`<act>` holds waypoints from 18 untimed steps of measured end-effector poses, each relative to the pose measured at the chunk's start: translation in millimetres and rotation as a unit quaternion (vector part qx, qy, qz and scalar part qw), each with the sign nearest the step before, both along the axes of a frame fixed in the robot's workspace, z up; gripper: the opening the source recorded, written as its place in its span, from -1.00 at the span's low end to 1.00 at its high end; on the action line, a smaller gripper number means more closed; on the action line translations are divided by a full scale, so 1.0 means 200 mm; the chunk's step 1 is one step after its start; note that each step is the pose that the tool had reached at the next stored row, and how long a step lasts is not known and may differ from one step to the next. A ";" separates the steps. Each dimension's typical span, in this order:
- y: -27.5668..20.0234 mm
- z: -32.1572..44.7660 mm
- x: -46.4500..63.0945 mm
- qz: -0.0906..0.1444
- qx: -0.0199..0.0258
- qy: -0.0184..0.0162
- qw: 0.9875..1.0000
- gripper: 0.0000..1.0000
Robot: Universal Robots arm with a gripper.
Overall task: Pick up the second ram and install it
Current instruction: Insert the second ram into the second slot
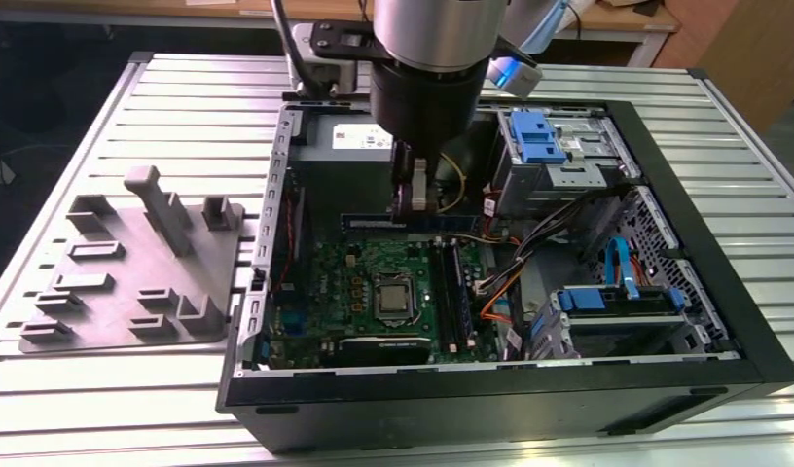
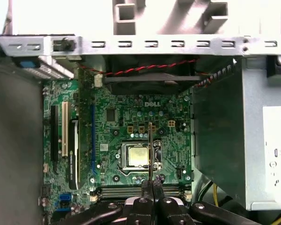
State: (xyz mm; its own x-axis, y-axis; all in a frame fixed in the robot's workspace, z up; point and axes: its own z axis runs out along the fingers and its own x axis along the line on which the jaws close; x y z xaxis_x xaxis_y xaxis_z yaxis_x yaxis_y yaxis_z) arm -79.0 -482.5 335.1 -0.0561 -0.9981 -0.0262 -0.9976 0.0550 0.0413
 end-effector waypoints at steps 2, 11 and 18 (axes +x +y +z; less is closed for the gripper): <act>0.000 -0.001 0.00 -0.018 0.000 0.000 1.000 -0.77; 0.000 -0.004 0.00 -0.073 0.000 -0.001 0.997 -0.77; 0.001 -0.005 0.00 -0.109 0.000 -0.002 0.994 -0.77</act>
